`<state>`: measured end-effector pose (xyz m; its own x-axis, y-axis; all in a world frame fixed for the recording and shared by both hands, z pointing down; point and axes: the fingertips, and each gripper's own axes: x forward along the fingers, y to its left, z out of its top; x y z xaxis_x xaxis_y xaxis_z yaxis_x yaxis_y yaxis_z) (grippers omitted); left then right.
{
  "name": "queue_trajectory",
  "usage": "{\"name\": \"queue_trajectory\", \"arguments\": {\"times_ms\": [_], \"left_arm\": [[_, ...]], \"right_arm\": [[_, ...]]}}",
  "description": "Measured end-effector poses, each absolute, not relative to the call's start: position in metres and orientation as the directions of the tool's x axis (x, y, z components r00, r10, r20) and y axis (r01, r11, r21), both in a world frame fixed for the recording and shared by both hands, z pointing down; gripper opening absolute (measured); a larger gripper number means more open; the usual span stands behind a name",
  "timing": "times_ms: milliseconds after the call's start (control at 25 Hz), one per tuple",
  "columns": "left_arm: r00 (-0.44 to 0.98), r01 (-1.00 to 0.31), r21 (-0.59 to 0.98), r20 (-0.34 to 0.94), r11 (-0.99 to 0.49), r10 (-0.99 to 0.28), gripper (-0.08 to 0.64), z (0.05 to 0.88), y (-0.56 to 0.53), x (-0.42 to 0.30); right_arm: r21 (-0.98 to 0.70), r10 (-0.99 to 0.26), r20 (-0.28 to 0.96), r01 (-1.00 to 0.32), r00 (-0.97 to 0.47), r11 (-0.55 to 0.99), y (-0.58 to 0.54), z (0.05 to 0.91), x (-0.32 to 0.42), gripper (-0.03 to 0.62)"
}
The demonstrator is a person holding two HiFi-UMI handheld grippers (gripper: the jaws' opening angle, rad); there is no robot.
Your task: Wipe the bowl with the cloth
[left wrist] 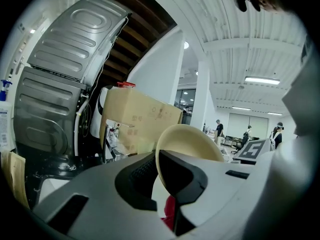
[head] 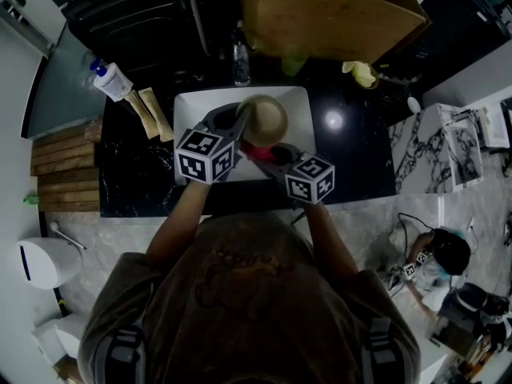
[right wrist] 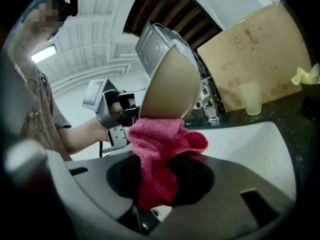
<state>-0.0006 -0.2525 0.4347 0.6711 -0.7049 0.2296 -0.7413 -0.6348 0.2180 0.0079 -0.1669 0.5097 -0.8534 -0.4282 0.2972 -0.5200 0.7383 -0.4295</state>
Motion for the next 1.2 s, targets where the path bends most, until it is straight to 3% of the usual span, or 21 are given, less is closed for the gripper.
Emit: {"name": "queue_trajectory", "arguments": {"times_ms": [320, 680, 1200], "left_arm": [[0.701, -0.712, 0.248, 0.223, -0.656, -0.677, 0.015, 0.435, -0.245, 0.01], [0.602, -0.798, 0.194, 0.232, -0.57, -0.764, 0.017, 0.433, -0.27, -0.033], [0.544, -0.837, 0.149, 0.32, -0.526, -0.776, 0.017, 0.468, -0.277, -0.044]], "right_arm": [[-0.424, -0.445, 0.32, -0.547, -0.836, 0.722, -0.175, 0.517, 0.008, 0.118], [-0.41, -0.414, 0.324, -0.521, -0.851, 0.749, -0.16, 0.506, 0.025, 0.118], [-0.364, -0.432, 0.232, -0.489, -0.872, 0.793, -0.144, 0.426, 0.038, 0.118]]}}
